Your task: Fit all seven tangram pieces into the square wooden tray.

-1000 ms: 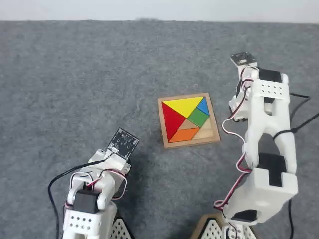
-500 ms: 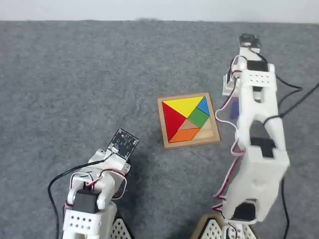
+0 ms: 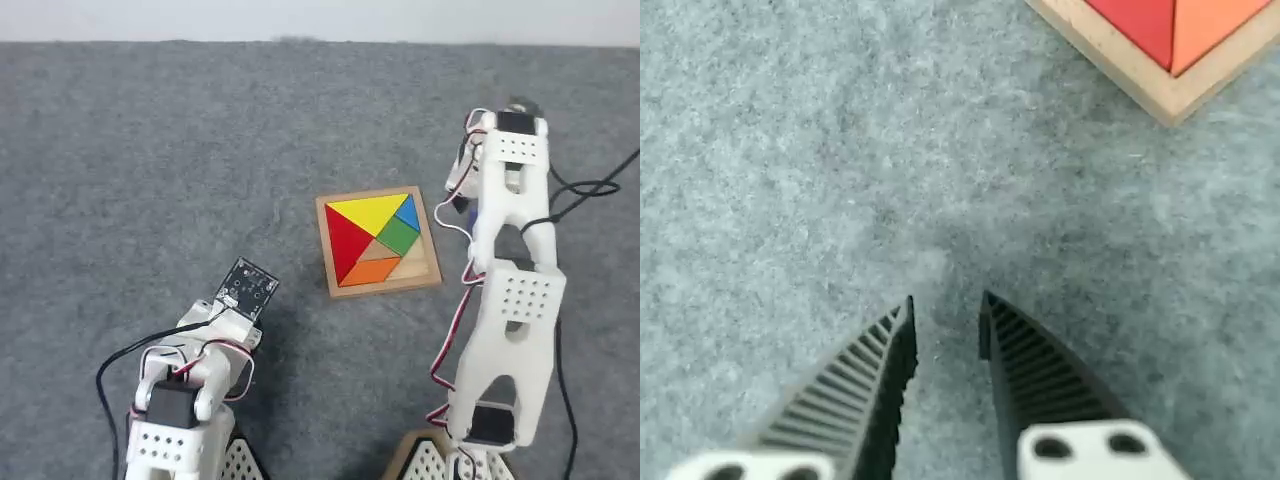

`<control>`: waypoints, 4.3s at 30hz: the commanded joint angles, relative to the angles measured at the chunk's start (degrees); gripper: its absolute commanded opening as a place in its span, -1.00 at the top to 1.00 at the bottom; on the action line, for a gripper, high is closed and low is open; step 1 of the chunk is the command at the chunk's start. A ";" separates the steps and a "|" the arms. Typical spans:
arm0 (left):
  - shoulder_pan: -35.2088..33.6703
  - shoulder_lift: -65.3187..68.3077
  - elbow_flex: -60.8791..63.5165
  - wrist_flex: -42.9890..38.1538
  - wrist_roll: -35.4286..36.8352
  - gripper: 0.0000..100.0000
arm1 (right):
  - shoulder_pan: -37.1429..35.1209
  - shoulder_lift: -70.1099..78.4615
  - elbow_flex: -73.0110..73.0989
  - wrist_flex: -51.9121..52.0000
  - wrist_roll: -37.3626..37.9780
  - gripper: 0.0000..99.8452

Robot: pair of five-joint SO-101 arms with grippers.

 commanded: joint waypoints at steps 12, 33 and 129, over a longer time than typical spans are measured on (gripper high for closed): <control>-0.44 -0.70 -0.75 0.26 -0.62 0.80 | 3.74 -16.48 18.37 -5.49 7.30 0.73; -0.44 -0.70 -0.75 0.26 -0.62 0.80 | 3.12 -16.66 23.12 -15.34 4.75 0.73; -0.44 -0.70 -0.75 0.26 -0.62 0.80 | 16.84 -13.32 14.33 2.51 24.97 0.55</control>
